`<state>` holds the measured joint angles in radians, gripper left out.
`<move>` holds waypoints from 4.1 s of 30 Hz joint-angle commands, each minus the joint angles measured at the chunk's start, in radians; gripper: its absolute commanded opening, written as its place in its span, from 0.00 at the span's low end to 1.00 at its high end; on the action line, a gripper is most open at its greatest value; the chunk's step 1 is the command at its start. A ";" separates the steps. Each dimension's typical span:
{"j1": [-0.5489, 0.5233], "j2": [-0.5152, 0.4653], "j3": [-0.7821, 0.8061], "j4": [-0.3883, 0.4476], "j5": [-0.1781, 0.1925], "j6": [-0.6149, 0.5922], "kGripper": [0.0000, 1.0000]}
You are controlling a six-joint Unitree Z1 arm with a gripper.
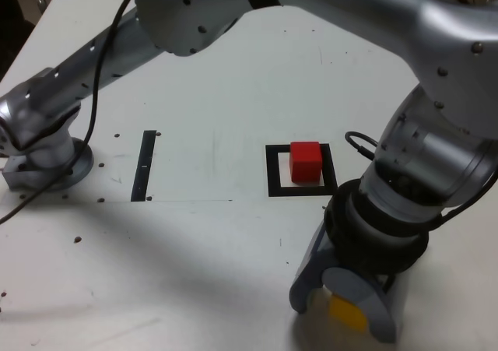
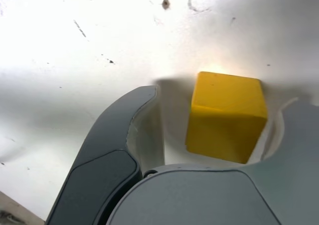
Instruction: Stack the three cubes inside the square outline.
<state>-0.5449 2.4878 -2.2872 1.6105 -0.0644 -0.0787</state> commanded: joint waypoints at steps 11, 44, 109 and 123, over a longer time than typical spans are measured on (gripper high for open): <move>-0.001 0.006 -0.017 0.012 0.011 0.009 0.26; 0.146 -0.304 0.189 0.023 0.030 -0.031 0.26; 0.523 -0.276 0.393 -0.064 -0.025 0.139 0.65; 0.534 -0.282 0.420 -0.076 -0.032 0.149 0.99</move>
<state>-0.0130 2.2068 -1.8689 1.5358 -0.0962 0.0686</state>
